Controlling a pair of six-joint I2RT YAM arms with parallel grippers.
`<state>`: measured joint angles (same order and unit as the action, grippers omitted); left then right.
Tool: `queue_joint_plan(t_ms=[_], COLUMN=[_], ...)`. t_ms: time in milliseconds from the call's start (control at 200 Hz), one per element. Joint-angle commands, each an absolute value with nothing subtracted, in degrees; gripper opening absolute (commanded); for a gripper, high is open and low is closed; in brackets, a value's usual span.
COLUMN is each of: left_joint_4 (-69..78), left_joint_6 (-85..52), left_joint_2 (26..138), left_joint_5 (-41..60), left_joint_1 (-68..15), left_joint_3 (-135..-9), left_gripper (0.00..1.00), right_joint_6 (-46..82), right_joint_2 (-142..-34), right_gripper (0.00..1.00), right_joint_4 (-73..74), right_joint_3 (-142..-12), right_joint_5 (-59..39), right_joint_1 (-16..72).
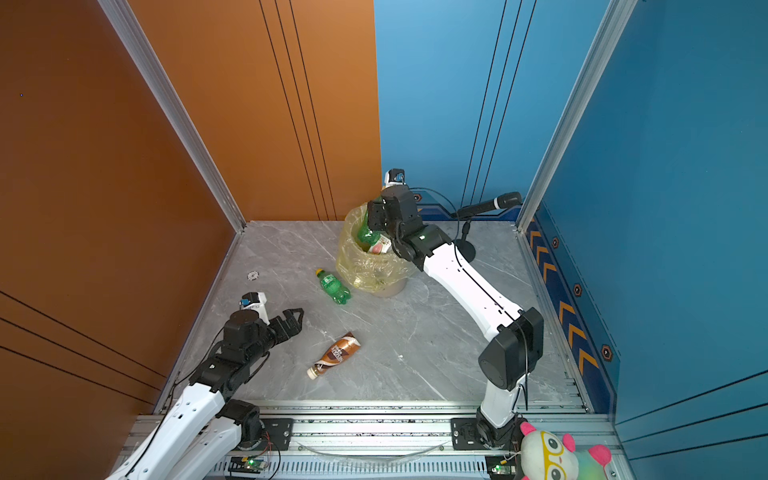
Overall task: Put the plastic bottles in the bin
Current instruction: 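Lift the green soda bottle with the right gripper and drop it into the bin, then withdraw the right gripper while the left gripper grasps the brown coffee bottle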
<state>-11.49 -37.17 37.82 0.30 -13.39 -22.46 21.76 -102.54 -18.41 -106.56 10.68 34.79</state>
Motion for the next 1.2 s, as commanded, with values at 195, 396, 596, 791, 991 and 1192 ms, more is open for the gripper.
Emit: queue_joint_plan(t_ms=[195, 396, 596, 791, 991, 1192], left_joint_4=[-13.7, -13.8, -12.8, -11.4, -9.0, -9.5], left_joint_6=[-37.8, -37.5, -36.8, -36.7, -36.3, -34.3], left_joint_2=[36.9, 36.8, 37.1, 38.5, 40.5, 41.9], left_joint_5=[1.1, 1.3, 1.8, 3.8, 6.0, 7.3], left_joint_1=[-12.7, -12.6, -12.6, -12.7, -14.0, -18.3], left_joint_3=[-22.7, -23.1, -23.7, -24.0, -23.8, -24.1], left_gripper=[0.98, 0.98, 0.98, 0.98, 0.98, 0.98], right_joint_6=[20.0, 19.9, 20.7, 24.0, 32.1, 34.3], right_joint_2=[-108.6, -107.9, -92.6, -70.9, -54.4, -51.4], right_gripper=[0.55, 1.0, 1.0, 1.0, 1.0, 1.0], right_joint_4=[-21.8, -26.3, -19.3, -8.7, -3.6, -8.0], right_joint_3=[-113.0, -116.9, -103.9, -74.2, -48.2, -45.1], right_joint_5=[6.3, 5.7, 7.4, 8.9, 11.8, 11.9], right_joint_1=[33.0, 32.3, 31.9, 31.9, 31.5, 31.0])
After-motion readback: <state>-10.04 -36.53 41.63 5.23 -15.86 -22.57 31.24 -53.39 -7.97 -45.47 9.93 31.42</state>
